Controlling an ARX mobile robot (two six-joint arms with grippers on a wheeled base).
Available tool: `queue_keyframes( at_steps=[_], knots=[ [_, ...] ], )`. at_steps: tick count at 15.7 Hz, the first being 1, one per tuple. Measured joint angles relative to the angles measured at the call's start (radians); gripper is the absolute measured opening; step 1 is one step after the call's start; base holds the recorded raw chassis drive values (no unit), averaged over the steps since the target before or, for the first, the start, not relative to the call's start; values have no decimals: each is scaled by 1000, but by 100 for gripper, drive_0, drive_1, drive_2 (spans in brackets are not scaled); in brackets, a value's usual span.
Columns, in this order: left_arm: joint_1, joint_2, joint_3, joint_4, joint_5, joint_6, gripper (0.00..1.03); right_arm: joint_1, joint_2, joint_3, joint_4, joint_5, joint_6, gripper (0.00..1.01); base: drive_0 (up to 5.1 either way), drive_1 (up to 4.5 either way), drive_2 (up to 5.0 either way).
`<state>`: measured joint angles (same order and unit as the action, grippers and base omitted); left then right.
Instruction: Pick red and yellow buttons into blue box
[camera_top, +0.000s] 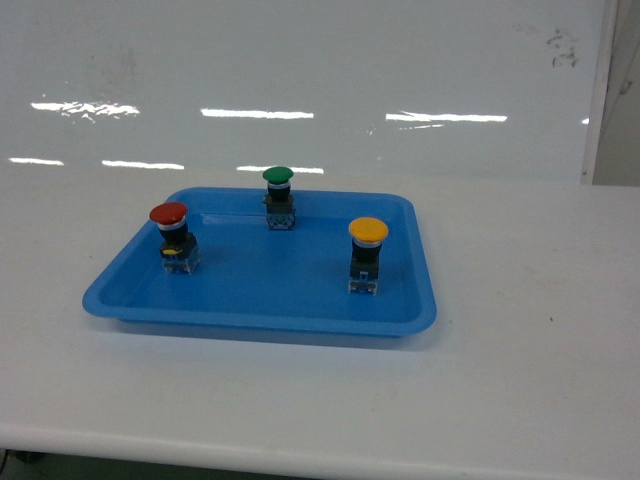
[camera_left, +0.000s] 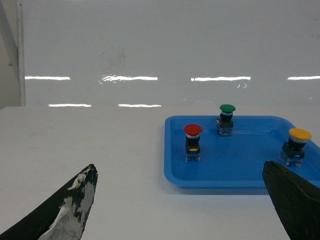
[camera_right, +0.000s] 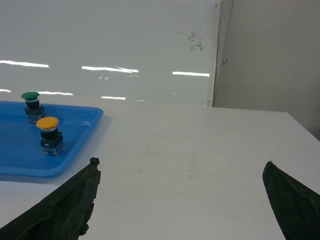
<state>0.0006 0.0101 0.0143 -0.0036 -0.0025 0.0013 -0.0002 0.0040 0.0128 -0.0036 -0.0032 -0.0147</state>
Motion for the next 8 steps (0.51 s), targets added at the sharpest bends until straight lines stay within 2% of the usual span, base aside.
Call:
queue_keyframes(
  at_steps=[8],
  knots=[
    [0,0,0,0,0,0,98,0,0,0,0,0,0,98,0,0,0]
  ],
)
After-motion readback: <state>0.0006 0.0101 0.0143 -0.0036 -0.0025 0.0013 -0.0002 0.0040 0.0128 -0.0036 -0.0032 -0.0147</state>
